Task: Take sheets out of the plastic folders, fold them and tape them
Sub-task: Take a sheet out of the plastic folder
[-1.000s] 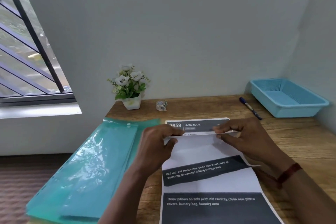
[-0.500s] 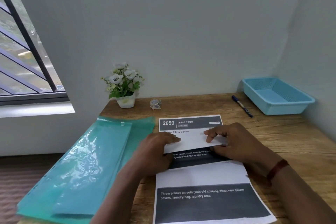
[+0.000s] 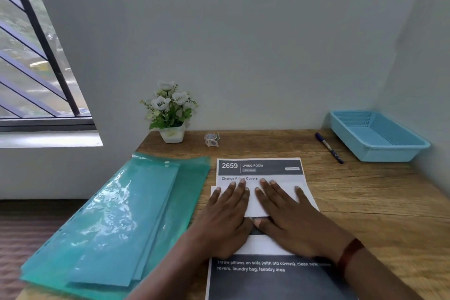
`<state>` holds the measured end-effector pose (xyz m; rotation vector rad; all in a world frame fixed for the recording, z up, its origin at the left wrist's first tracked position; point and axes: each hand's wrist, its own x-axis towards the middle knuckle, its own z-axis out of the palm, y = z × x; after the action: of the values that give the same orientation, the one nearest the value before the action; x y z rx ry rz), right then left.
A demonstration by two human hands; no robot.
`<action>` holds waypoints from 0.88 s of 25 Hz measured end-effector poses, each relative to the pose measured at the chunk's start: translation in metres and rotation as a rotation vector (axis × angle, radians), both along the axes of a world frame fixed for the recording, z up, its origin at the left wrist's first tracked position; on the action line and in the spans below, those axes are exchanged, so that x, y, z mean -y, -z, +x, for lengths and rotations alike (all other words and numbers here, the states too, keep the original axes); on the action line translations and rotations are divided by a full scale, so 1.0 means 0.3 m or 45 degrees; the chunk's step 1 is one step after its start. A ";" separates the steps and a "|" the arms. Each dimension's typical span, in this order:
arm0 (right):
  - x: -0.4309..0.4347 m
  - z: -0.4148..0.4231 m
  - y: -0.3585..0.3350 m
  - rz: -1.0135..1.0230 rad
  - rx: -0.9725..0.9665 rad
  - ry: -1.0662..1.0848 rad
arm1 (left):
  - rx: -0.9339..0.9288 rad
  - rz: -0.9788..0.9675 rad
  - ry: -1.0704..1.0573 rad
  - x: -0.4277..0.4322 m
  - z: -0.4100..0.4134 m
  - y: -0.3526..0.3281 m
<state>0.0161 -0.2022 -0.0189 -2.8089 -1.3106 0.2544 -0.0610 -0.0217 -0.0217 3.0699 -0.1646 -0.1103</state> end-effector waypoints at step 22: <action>0.117 0.143 -0.037 0.537 -0.111 0.182 | 0.260 -0.340 -0.174 -0.063 0.013 -0.025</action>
<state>0.0590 -0.2373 -0.0078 -2.4863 -1.0001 0.0817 -0.0571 -0.0029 -0.0142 2.8085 0.0203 0.2147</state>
